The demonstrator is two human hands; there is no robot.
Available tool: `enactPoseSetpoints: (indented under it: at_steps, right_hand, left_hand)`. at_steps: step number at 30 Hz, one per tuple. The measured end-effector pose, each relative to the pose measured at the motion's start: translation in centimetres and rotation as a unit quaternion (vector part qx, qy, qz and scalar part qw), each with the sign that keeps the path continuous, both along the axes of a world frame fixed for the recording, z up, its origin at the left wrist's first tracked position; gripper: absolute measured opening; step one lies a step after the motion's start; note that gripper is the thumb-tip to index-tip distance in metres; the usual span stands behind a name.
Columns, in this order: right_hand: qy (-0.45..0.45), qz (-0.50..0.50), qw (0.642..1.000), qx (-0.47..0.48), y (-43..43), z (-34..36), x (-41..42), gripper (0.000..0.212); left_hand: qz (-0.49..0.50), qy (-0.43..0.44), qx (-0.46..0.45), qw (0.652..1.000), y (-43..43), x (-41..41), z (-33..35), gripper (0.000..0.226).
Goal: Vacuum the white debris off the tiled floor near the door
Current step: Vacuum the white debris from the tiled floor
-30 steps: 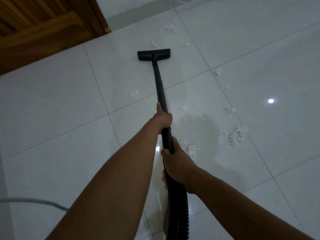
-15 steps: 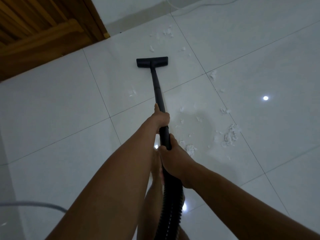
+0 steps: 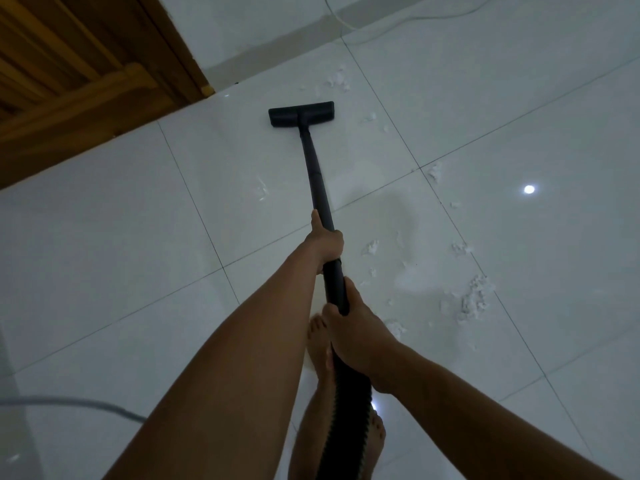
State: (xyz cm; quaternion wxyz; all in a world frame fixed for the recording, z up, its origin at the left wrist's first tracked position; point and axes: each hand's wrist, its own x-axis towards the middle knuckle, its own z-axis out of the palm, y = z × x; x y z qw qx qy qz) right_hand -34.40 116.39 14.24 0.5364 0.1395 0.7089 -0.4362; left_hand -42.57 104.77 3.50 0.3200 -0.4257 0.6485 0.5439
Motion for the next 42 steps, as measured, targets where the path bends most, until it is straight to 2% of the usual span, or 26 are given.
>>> enactPoseSetpoints:
  at_steps: [14,29,42]
  right_hand:
    - [0.024,0.013,1.0,0.011,-5.0,-0.1,-5.5,0.061]
    - [0.042,0.018,0.999,0.014,-8.0,-2.6,-9.4,0.06]
    - [0.027,-0.008,1.0,-0.003,-6.3,0.4,-6.9,0.056]
  left_hand:
    - [-0.016,-0.011,0.001,1.0,-4.8,-5.9,0.4,0.079]
    - [-0.021,0.004,-0.015,1.0,-7.9,-10.1,-2.1,0.077]
    - [-0.032,-0.013,-0.012,0.999,-6.4,-7.3,0.8,0.079]
